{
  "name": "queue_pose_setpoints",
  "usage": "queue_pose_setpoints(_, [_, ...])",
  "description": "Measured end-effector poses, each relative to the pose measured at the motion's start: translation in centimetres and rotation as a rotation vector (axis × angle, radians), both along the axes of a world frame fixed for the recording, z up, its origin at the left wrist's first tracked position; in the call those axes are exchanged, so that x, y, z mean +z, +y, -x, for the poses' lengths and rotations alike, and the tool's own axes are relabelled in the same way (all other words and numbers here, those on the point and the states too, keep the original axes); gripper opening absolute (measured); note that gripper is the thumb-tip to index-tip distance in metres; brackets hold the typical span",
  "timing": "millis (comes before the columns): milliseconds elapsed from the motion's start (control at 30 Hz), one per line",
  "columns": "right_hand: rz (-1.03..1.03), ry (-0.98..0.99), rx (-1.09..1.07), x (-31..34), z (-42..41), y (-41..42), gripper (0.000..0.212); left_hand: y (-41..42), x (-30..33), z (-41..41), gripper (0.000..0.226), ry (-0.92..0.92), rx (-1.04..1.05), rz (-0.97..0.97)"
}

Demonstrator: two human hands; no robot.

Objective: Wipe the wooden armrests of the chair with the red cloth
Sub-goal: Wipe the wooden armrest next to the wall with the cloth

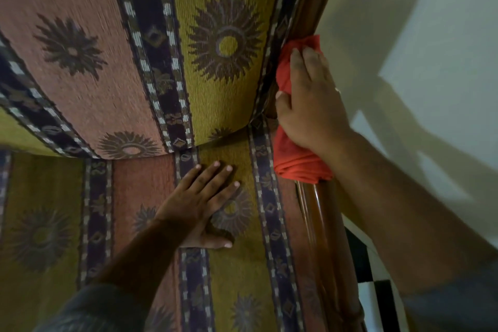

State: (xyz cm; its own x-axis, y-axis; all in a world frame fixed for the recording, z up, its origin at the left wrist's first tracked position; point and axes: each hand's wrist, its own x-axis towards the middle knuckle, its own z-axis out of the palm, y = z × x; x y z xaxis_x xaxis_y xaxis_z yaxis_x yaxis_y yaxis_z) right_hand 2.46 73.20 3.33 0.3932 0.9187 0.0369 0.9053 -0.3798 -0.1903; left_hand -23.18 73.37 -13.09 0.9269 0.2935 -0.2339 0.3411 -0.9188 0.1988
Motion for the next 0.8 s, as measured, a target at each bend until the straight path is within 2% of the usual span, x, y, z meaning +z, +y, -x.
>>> queue_pose_setpoints(200, [-0.075, -0.054, -0.091, -0.5, 2.2, -1.7, 0.064, 0.0, 0.3, -0.1, 0.121, -0.039, 0.004, 0.014])
queue_pose_setpoints(433, [0.06, -0.063, 0.148, 0.0, -0.7, -0.5, 0.075, 0.1, -0.3, 0.0, 0.12, -0.05, -0.001, -0.003])
queue_pose_setpoints(700, [0.13, -0.14, 0.165, 0.4, 0.2, -2.6, 0.081, 0.2, 0.4, 0.0, 0.12, -0.021, -0.001, -0.013])
queue_pose_setpoints(800, [0.132, -0.108, 0.156, 0.3, 0.9, -3.8, 0.085, 0.1, 0.3, 0.0, 0.12, -0.022, -0.003, -0.021])
